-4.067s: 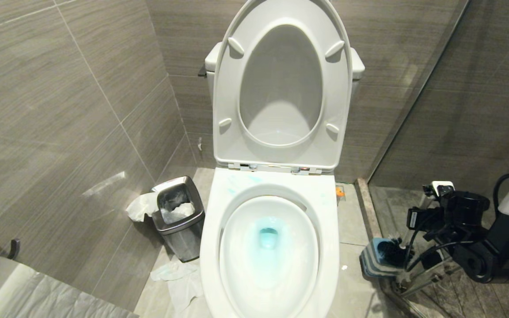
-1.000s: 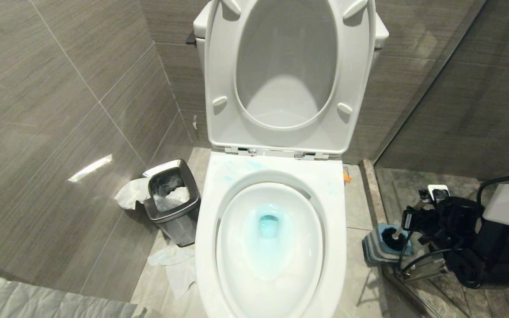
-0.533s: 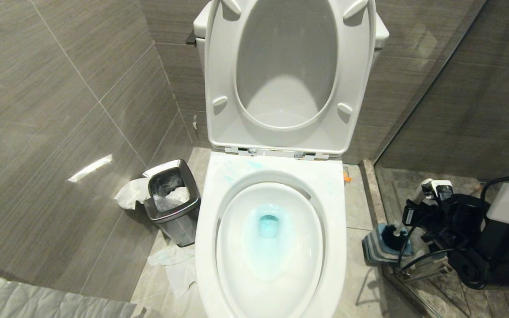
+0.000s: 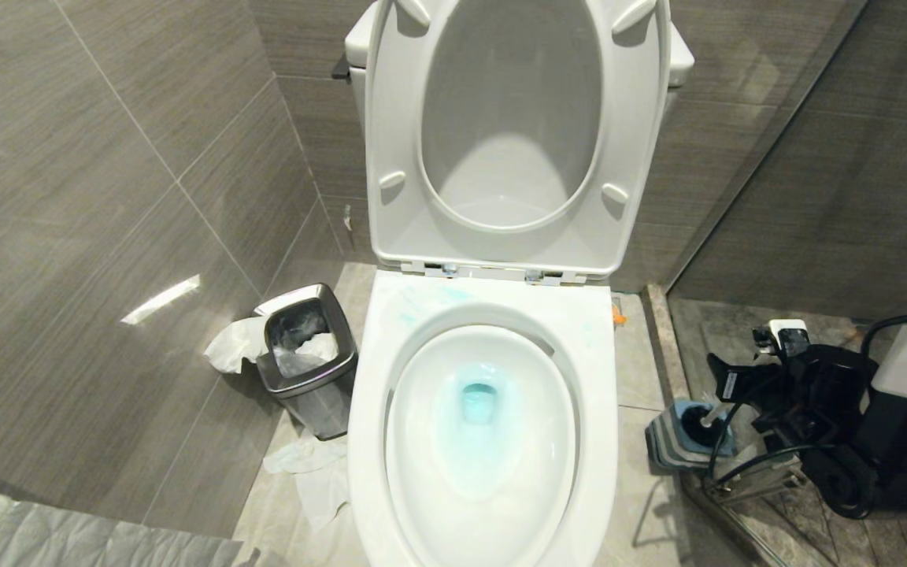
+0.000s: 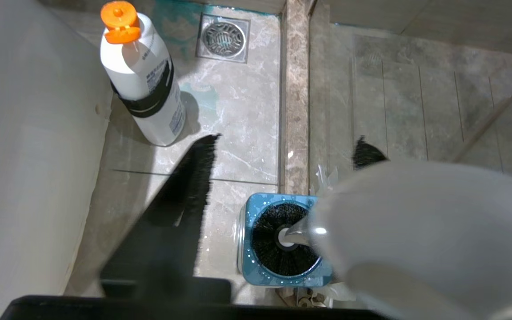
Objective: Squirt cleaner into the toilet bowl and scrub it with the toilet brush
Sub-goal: Put the toilet brush back
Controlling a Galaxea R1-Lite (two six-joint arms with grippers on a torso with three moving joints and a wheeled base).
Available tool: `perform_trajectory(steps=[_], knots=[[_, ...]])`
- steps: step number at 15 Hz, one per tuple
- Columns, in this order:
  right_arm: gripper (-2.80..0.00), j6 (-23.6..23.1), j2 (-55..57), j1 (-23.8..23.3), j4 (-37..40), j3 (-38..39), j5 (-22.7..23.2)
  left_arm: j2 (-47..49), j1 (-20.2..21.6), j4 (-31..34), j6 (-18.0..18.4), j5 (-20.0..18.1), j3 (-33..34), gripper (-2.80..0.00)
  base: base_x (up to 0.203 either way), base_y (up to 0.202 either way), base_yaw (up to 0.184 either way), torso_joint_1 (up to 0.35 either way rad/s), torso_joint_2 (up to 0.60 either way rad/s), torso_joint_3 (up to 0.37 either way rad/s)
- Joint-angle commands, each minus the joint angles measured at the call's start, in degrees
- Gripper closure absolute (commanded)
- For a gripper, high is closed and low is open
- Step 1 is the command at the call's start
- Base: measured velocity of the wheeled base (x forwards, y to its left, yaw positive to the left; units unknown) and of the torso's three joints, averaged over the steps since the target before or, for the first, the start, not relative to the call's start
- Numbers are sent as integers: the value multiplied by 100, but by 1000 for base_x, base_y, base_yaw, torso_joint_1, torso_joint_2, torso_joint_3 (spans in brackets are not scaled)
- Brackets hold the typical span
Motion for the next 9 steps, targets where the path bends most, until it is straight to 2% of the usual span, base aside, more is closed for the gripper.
perform_trajectory(steps=[1,9], knots=[[-280,-6,-178,0,-43,137,-5,0,2,1,0,-1,9,0,0,0,0,0,0,0],[-280,-7,-948,-26,-29,876,-13,0,-1,1,0,-1,9,0,0,0,0,0,0,0]])
